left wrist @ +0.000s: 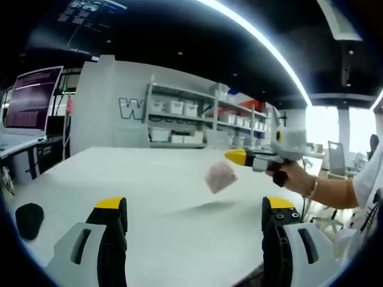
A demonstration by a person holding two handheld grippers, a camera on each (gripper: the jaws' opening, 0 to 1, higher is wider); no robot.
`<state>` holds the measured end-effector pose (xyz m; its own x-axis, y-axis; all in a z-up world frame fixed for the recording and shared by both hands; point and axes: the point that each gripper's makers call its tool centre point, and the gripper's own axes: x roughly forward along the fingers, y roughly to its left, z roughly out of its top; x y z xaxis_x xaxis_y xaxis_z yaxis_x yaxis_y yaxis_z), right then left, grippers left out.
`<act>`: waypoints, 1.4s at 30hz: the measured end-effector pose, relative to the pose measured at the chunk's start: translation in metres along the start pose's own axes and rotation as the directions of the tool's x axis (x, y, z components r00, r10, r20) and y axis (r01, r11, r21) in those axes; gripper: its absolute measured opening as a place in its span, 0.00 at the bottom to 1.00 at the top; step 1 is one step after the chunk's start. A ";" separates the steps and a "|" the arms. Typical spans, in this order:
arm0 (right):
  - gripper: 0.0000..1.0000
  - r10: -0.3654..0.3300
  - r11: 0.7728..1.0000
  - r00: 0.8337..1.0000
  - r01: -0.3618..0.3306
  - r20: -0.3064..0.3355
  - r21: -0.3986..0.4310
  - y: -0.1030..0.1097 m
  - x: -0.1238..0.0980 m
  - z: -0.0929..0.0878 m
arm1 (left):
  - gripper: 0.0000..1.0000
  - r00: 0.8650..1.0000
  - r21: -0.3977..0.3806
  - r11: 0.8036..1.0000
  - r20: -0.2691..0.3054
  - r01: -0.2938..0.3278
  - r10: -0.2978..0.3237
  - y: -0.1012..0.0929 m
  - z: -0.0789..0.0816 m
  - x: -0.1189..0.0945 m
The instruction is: Open the resealable bag by pulling the two sides of the seal apart until the entire bag opening is separated and visibly accessible.
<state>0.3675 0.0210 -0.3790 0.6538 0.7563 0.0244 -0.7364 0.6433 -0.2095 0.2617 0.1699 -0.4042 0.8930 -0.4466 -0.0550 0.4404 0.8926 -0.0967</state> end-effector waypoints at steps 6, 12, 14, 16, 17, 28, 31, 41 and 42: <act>0.00 0.000 1.000 1.000 0.000 0.009 0.006 0.002 -0.007 0.002 | 0.91 1.000 0.000 1.000 -0.005 0.005 -0.005 -0.002 -0.001 0.001; 0.00 -0.004 1.000 1.000 0.003 0.025 0.013 0.006 -0.017 0.007 | 0.91 1.000 0.001 1.000 -0.008 0.009 -0.009 -0.003 -0.002 0.002; 0.00 -0.001 1.000 1.000 0.001 0.030 0.011 0.008 -0.020 0.009 | 0.91 1.000 0.000 1.000 -0.007 0.010 -0.010 -0.004 -0.002 0.002; 0.00 0.000 1.000 1.000 0.000 0.031 0.011 0.010 -0.022 0.009 | 0.91 1.000 0.001 1.000 -0.009 0.011 -0.011 -0.004 -0.003 0.003; 0.00 0.000 1.000 0.999 0.000 0.032 0.012 0.010 -0.023 0.009 | 0.91 1.000 0.002 1.000 -0.011 0.012 -0.012 -0.005 -0.003 0.003; 0.00 0.009 0.999 0.999 -0.010 0.045 0.030 0.024 -0.034 0.007 | 0.89 1.000 0.008 1.000 -0.023 0.010 -0.010 -0.006 -0.007 0.001; 0.00 0.009 0.999 0.999 -0.011 0.048 0.036 0.026 -0.037 0.006 | 0.89 1.000 0.007 1.000 -0.025 0.013 -0.013 -0.007 -0.008 0.002; 0.00 0.011 0.999 0.999 -0.014 0.045 0.050 0.032 -0.047 0.001 | 0.89 0.999 0.008 1.000 -0.031 0.016 -0.015 -0.009 -0.010 0.002; 0.00 0.012 0.999 0.999 -0.014 0.044 0.051 0.032 -0.048 0.000 | 0.89 0.999 0.008 1.000 -0.032 0.016 -0.016 -0.009 -0.010 0.002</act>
<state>0.3126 0.0058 -0.3872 0.6366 0.7684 0.0646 -0.7535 0.6377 -0.1600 0.2588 0.1598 -0.4136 0.8825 -0.4625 -0.0848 0.4556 0.8857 -0.0896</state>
